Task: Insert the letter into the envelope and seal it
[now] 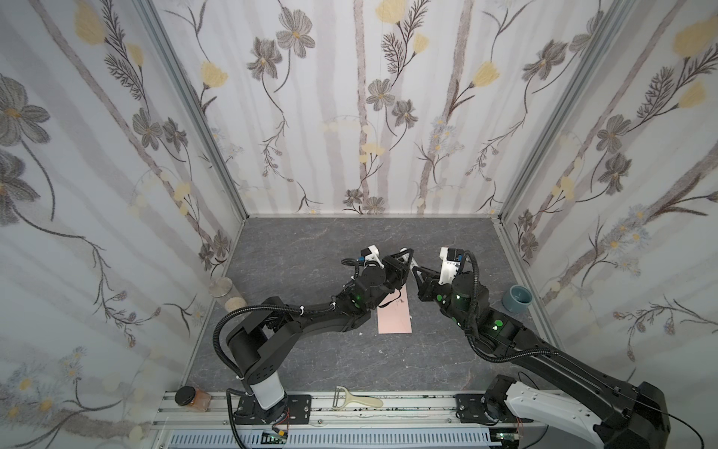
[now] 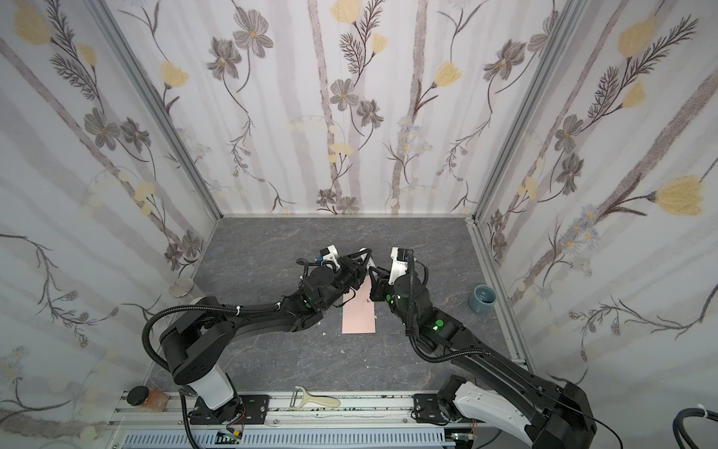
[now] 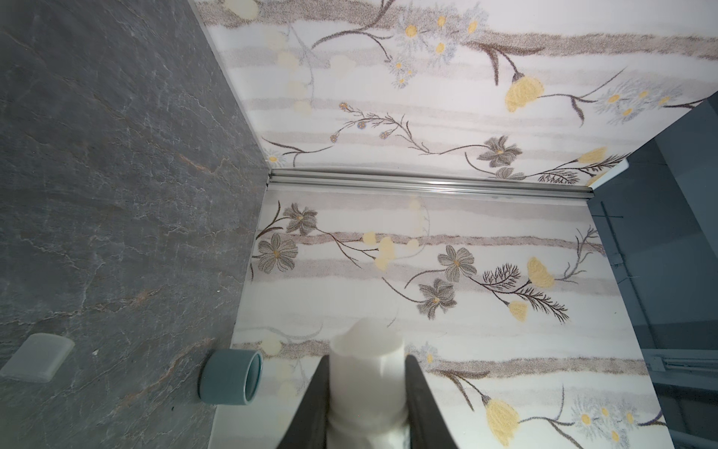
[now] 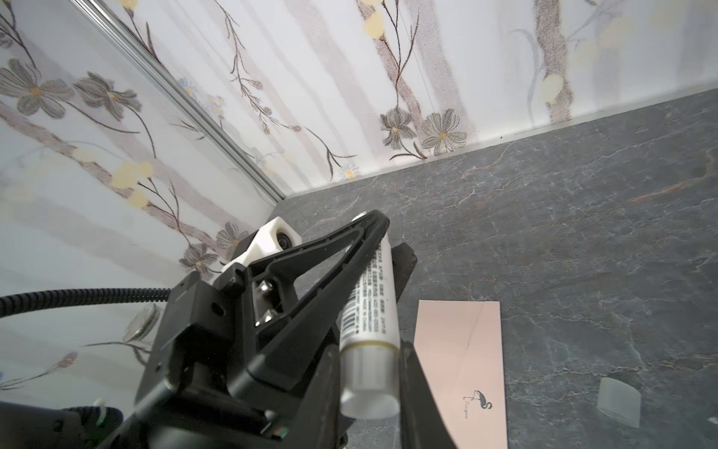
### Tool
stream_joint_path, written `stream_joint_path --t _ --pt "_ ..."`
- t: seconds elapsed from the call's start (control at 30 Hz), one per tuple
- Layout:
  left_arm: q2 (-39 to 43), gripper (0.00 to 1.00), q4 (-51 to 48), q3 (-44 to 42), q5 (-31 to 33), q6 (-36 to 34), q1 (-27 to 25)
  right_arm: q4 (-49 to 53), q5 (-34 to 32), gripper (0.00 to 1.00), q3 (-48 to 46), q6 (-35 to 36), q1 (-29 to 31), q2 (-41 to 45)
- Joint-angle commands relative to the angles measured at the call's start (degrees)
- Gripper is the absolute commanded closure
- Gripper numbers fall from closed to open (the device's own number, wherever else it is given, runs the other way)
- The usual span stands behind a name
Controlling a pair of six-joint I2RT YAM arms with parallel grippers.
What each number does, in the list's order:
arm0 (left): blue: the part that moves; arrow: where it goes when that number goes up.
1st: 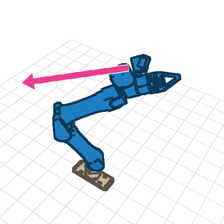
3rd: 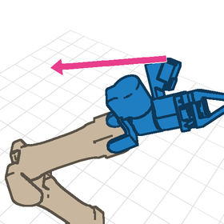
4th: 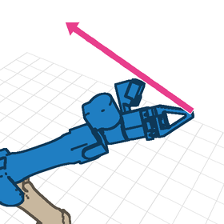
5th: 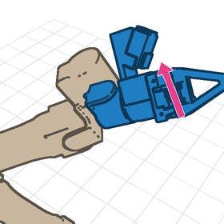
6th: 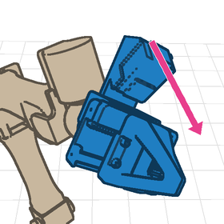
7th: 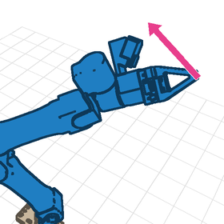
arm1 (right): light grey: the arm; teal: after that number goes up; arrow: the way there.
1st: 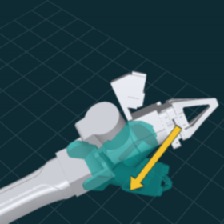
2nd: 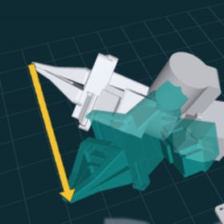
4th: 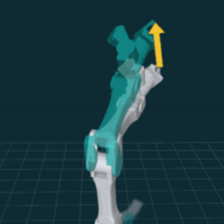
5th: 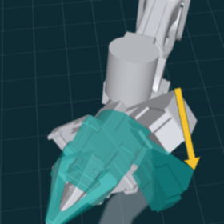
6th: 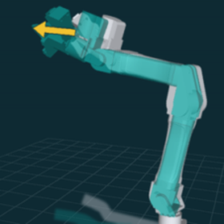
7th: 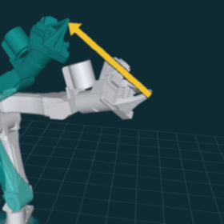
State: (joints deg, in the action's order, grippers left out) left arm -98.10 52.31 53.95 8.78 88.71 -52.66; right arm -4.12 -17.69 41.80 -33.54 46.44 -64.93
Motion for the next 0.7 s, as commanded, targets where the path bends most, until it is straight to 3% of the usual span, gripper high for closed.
stream_joint_path --t 0.0,0.33,0.67 --pt "-0.3 1.0 3.1 0.9 -4.9 0.1 -0.4 4.5 -6.5 0.93 1.9 6.8 2.8 -1.1" --pt "-0.8 1.0 3.0 2.2 -6.4 0.4 -0.3 9.9 -19.0 0.92 8.4 20.9 10.4 -5.7" --pt "-1.0 1.0 2.9 2.7 -7.4 1.0 -0.3 11.3 -31.1 0.93 9.2 33.0 15.9 -9.6"
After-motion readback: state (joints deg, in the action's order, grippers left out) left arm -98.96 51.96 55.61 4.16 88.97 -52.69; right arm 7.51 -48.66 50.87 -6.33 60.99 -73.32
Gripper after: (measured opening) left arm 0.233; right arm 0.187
